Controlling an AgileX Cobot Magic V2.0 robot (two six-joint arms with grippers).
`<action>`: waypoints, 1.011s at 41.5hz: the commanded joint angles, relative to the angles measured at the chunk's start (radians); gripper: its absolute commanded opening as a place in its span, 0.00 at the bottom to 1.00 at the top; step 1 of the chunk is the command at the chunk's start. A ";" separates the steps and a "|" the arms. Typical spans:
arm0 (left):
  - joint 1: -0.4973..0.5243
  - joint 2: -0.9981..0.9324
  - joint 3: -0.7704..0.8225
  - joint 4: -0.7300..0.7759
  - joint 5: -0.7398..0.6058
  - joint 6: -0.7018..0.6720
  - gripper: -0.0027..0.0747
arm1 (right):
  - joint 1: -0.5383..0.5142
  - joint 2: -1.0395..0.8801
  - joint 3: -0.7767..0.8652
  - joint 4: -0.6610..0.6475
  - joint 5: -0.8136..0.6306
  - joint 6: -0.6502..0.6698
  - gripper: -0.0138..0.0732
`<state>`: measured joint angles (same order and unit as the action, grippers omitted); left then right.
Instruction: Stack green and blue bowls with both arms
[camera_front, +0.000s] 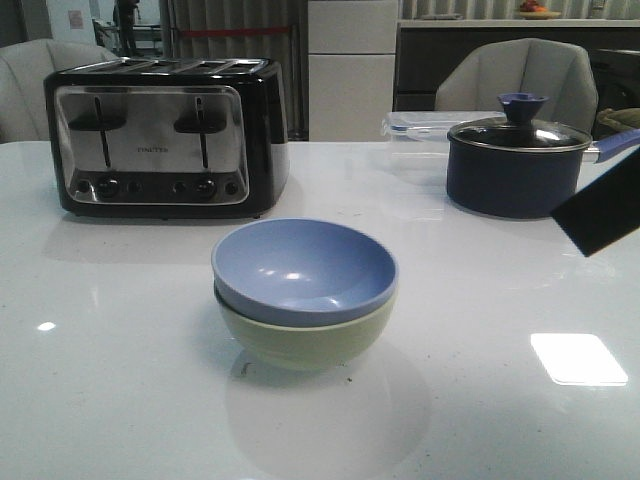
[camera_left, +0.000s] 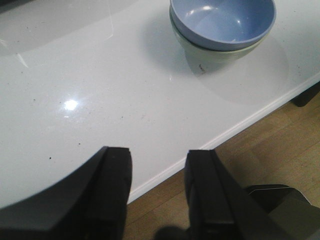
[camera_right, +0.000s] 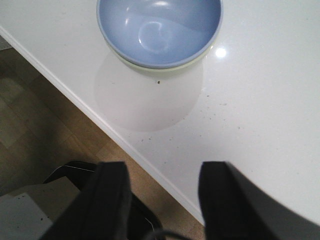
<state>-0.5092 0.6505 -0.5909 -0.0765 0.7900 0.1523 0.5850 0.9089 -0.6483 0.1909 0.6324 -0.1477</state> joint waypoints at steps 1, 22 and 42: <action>0.001 -0.002 -0.026 -0.004 -0.074 -0.013 0.46 | 0.003 -0.013 -0.026 -0.004 -0.052 -0.012 0.45; 0.001 -0.002 -0.026 -0.004 -0.075 -0.013 0.15 | 0.003 -0.013 -0.026 -0.004 -0.058 -0.012 0.22; 0.063 -0.125 0.013 0.023 -0.182 -0.001 0.15 | 0.003 -0.013 -0.026 -0.004 -0.059 -0.012 0.22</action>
<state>-0.4843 0.5845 -0.5725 -0.0593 0.7403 0.1523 0.5850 0.9089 -0.6483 0.1886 0.6324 -0.1477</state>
